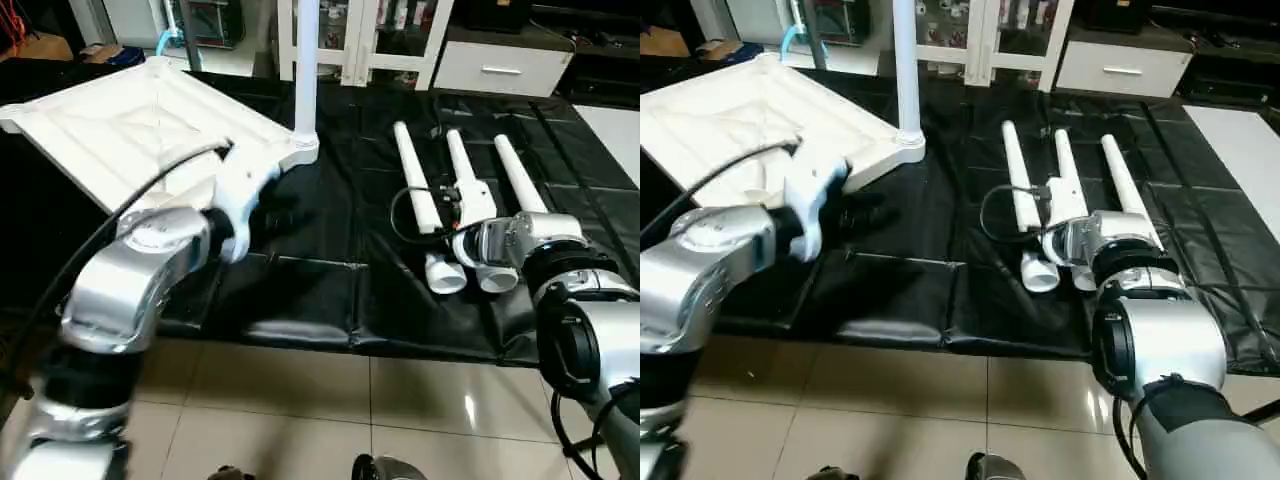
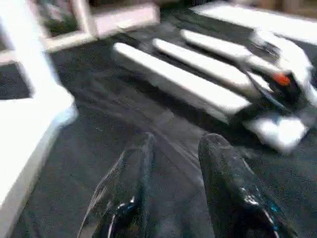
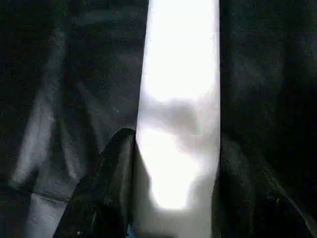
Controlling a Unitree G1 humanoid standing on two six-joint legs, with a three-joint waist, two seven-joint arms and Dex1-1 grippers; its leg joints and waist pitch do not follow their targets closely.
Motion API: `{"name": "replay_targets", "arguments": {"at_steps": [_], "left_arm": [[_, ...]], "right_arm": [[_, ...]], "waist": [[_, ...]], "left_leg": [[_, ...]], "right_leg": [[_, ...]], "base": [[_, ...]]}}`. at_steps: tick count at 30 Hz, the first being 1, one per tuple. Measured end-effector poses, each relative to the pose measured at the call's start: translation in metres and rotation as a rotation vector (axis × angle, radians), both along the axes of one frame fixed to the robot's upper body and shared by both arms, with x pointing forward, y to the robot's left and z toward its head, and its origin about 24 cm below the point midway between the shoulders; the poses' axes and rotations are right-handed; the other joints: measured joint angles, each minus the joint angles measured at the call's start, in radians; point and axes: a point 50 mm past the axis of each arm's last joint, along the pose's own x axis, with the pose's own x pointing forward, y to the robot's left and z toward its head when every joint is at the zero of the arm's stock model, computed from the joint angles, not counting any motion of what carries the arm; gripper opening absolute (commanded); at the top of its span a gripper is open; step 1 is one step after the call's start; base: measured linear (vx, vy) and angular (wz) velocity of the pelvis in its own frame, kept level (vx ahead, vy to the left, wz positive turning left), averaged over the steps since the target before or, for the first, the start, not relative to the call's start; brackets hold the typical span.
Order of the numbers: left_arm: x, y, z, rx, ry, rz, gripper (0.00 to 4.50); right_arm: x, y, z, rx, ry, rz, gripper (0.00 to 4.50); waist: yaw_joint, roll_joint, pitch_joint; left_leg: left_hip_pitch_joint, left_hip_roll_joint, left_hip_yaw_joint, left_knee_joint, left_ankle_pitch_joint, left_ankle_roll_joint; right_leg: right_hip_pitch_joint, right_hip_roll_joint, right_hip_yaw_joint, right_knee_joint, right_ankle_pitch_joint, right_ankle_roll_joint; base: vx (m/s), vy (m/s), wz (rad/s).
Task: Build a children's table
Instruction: Pick table leg
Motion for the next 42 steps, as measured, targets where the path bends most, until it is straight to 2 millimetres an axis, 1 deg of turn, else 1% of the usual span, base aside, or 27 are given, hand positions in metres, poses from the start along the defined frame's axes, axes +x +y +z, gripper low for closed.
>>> {"name": "replay_targets", "arguments": {"at_steps": [4,6,8,10,11,12,13,14,15,16,17,18,19,20,23,25,27,29,30,31,33,36,37,40,42], "left_arm": [[0.008,-0.001,0.012,-0.089,-0.073,0.103,1.68],[0.012,-0.001,0.015,-0.077,-0.107,0.134,1.68],[0.016,-0.001,0.016,-0.069,-0.137,0.155,1.68],[0.018,-0.004,0.018,-0.075,-0.150,0.175,1.68],[0.020,-0.009,0.019,-0.101,-0.131,0.157,1.68],[0.020,-0.013,0.020,-0.132,-0.111,0.132,1.68],[0.019,-0.022,0.022,-0.187,-0.070,0.078,1.68],[0.019,-0.026,0.024,-0.221,-0.044,0.041,1.85],[0.018,-0.029,0.025,-0.255,-0.025,0.015,1.95],[0.018,-0.031,0.028,-0.276,-0.011,0.001,2.02],[0.019,-0.033,0.030,-0.298,-0.003,-0.017,2.02],[0.019,-0.035,0.031,-0.320,0.003,-0.039,2.02],[0.020,-0.033,0.032,-0.346,0.010,-0.048,2.28],[0.020,-0.031,0.034,-0.355,0.008,-0.045,2.40],[0.019,-0.036,0.037,-0.407,0.025,-0.114,2.49],[0.018,-0.038,0.038,-0.440,0.039,-0.145,2.81],[0.017,-0.039,0.039,-0.455,0.049,-0.161,2.92],[0.017,-0.041,0.044,-0.481,0.063,-0.181,2.98],[0.017,-0.041,0.046,-0.492,0.062,-0.189,3.12],[0.016,-0.041,0.049,-0.522,0.067,-0.207,3.31],[0.015,-0.043,0.051,-0.569,0.087,-0.235,3.43],[0.013,-0.044,0.052,-0.631,0.126,-0.268,3.57],[0.012,-0.044,0.053,-0.650,0.134,-0.278,3.76],[0.011,-0.043,0.054,-0.678,0.153,-0.293,3.81],[0.011,-0.044,0.053,-0.687,0.169,-0.296,3.82]], "right_arm": [[0.005,0.002,0.013,0.035,-0.082,0.015,1.95],[0.004,0.000,0.013,0.039,-0.109,0.013,1.95],[0.001,0.001,0.007,0.045,-0.119,0.017,1.94],[-0.003,0.002,0.003,0.070,-0.144,0.031,1.93],[-0.006,0.001,0.004,0.080,-0.191,0.043,1.93],[-0.009,0.002,0.007,0.099,-0.250,0.062,1.93],[-0.017,0.002,0.011,0.132,-0.342,0.089,1.93],[-0.022,0.004,0.016,0.162,-0.409,0.114,1.93],[-0.027,0.006,0.023,0.185,-0.474,0.139,1.93],[-0.030,0.008,0.032,0.207,-0.531,0.165,1.93],[-0.036,0.007,0.038,0.218,-0.579,0.182,1.93],[-0.045,0.005,0.043,0.230,-0.630,0.207,1.92],[-0.055,0.006,0.047,0.253,-0.675,0.243,1.91],[-0.060,0.007,0.048,0.264,-0.690,0.263,1.91],[-0.077,0.008,0.049,0.295,-0.715,0.293,1.91],[-0.086,0.014,0.051,0.319,-0.730,0.341,1.91],[-0.091,0.019,0.054,0.322,-0.741,0.374,1.91],[-0.102,0.030,0.055,0.326,-0.744,0.451,1.91],[-0.105,0.035,0.053,0.328,-0.736,0.481,1.91],[-0.108,0.038,0.050,0.327,-0.717,0.508,1.91],[-0.111,0.043,0.049,0.325,-0.706,0.544,1.91],[-0.116,0.048,0.050,0.320,-0.710,0.594,1.91],[-0.117,0.048,0.051,0.315,-0.711,0.609,1.91],[-0.120,0.051,0.053,0.296,-0.715,0.644,1.91],[-0.121,0.053,0.053,0.296,-0.715,0.656,1.91]], "waist": [[0.001,0.000,0.000],[0.003,0.000,-0.001],[0.004,0.001,-0.001],[0.008,0.001,-0.001],[0.012,0.001,-0.001],[0.017,0.000,-0.001],[0.029,0.000,-0.001],[0.034,0.000,-0.001],[0.038,0.000,-0.001],[0.039,0.000,-0.001],[0.040,0.000,-0.001],[0.046,-0.001,-0.002],[0.048,-0.001,-0.002],[0.048,-0.001,-0.002],[0.049,-0.001,-0.002],[0.047,-0.001,-0.002],[0.045,-0.001,-0.002],[0.045,-0.001,-0.003],[0.045,-0.001,-0.003],[0.045,0.000,-0.003],[0.044,0.000,-0.004],[0.042,0.001,-0.004],[0.040,0.001,-0.005],[0.036,0.000,-0.005],[0.035,0.000,-0.005]], "left_leg": [[0.000,0.001,0.000,0.000,0.000,0.000],[0.000,0.001,0.000,0.000,0.000,0.000],[-0.001,0.001,0.000,0.000,0.001,0.002],[-0.005,0.001,0.000,0.002,0.003,0.006],[-0.008,0.001,-0.001,0.003,0.004,0.006],[-0.011,0.001,0.000,0.004,0.004,0.007],[-0.012,0.001,0.000,0.005,0.004,0.008],[-0.011,0.001,0.001,0.005,0.003,0.009],[-0.011,0.001,0.002,0.005,0.003,0.009],[-0.010,0.001,0.003,0.006,0.003,0.009],[-0.009,0.001,0.003,0.006,0.004,0.009],[-0.009,0.001,0.003,0.006,0.003,0.009],[-0.007,0.002,0.003,0.006,0.003,0.008],[-0.007,0.002,0.003,0.006,0.003,0.007],[-0.008,0.001,0.003,0.007,0.002,0.005],[-0.009,0.001,0.003,0.007,0.002,0.005],[-0.009,0.001,0.003,0.007,0.002,0.005],[-0.009,0.001,0.002,0.007,0.002,0.005],[-0.010,0.001,0.001,0.007,0.002,0.005],[-0.010,0.001,0.000,0.007,0.002,0.005],[-0.012,0.001,0.000,0.007,0.003,0.007],[-0.010,0.001,0.000,0.010,0.004,0.008],[-0.009,0.001,-0.001,0.012,0.004,0.008],[-0.009,0.001,-0.004,0.015,0.003,0.009],[-0.010,0.001,-0.004,0.015,0.004,0.009]], "right_leg": [[0.000,0.000,-0.001,0.000,0.000,-0.001],[0.000,0.000,-0.002,0.000,0.000,0.000],[0.000,0.000,-0.002,0.000,0.000,0.000],[-0.002,0.000,-0.002,0.000,0.000,0.000],[-0.004,0.000,-0.002,0.000,0.000,0.000],[-0.007,-0.001,-0.001,0.001,0.000,0.000],[-0.008,-0.001,-0.001,0.001,0.000,0.000],[-0.008,-0.001,0.000,0.002,0.000,0.000],[-0.008,-0.001,0.000,0.002,0.000,0.000],[-0.008,-0.001,0.001,0.004,0.000,0.000],[-0.008,-0.001,0.001,0.004,0.000,0.000],[-0.007,-0.001,0.001,0.005,-0.001,0.001],[-0.007,-0.001,0.001,0.005,-0.001,0.002],[-0.007,-0.001,0.001,0.005,-0.004,0.006],[-0.007,-0.001,0.001,0.005,-0.005,0.008],[-0.006,-0.001,0.001,0.005,-0.005,0.008],[-0.006,-0.001,0.001,0.005,-0.005,0.008],[-0.006,-0.001,0.000,0.004,-0.005,0.008],[-0.006,-0.001,-0.001,0.002,-0.005,0.008],[-0.005,-0.001,-0.002,-0.001,-0.005,0.008],[-0.004,-0.001,-0.003,-0.005,-0.005,0.009],[0.002,-0.001,-0.004,-0.011,-0.004,0.009],[0.004,-0.001,-0.004,-0.011,-0.004,0.009],[0.009,-0.001,-0.006,-0.016,-0.005,0.009],[0.010,-0.001,-0.006,-0.019,-0.005,0.009]], "base": [[0.000,0.000,0.00],[0.000,0.000,0.00],[0.000,0.000,0.00],[0.000,0.000,0.00],[0.000,0.000,0.00],[0.000,0.000,0.00],[0.000,0.000,0.00],[0.000,0.000,0.00],[0.000,0.000,0.00],[0.000,0.000,0.00],[0.000,0.000,0.00],[0.000,0.000,0.00],[0.000,0.000,0.00],[0.000,0.000,0.00],[0.000,0.000,0.00],[0.000,0.000,0.00],[0.000,0.000,0.00],[0.000,0.000,0.00],[0.000,0.000,0.00],[0.000,0.000,0.00],[0.000,0.000,0.00],[0.000,0.000,0.00],[0.000,0.000,0.00],[0.000,0.000,0.00],[0.000,0.000,0.00]]}}
